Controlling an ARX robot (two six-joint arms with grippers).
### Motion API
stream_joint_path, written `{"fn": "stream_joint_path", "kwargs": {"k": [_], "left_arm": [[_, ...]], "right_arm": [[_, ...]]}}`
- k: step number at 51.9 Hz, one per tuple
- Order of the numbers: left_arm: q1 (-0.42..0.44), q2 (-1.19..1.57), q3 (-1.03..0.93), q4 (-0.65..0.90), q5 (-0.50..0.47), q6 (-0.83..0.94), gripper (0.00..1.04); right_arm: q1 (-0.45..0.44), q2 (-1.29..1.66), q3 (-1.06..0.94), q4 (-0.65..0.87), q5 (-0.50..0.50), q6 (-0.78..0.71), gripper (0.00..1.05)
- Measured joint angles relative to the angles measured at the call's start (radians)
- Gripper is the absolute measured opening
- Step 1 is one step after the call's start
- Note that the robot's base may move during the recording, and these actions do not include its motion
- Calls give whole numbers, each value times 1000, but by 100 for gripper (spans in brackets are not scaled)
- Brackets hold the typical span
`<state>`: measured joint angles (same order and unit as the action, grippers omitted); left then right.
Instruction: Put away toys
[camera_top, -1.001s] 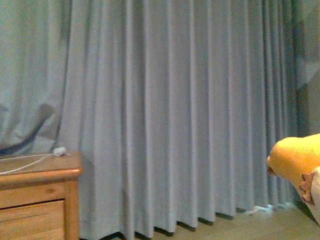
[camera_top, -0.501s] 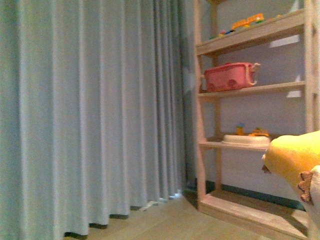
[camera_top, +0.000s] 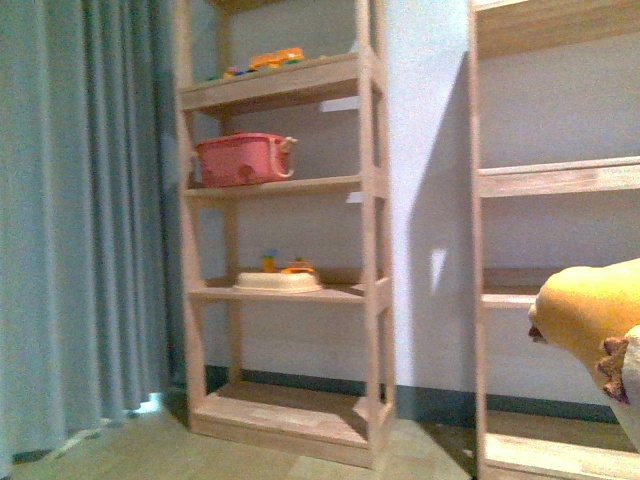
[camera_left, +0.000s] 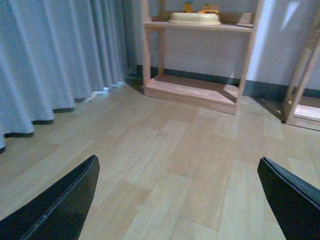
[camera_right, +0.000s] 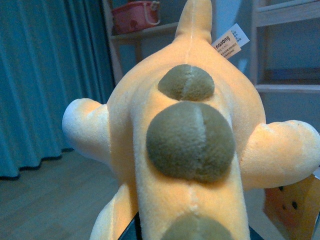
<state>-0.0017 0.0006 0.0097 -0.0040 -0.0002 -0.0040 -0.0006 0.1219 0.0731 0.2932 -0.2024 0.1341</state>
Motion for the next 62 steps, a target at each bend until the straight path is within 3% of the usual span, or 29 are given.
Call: {"fn": "stream_joint_path", "kwargs": {"k": [62], "left_arm": [[-1, 0, 0, 0, 0, 0, 98]], "right_arm": [[-2, -1, 0, 0, -4, 0, 7]]}}
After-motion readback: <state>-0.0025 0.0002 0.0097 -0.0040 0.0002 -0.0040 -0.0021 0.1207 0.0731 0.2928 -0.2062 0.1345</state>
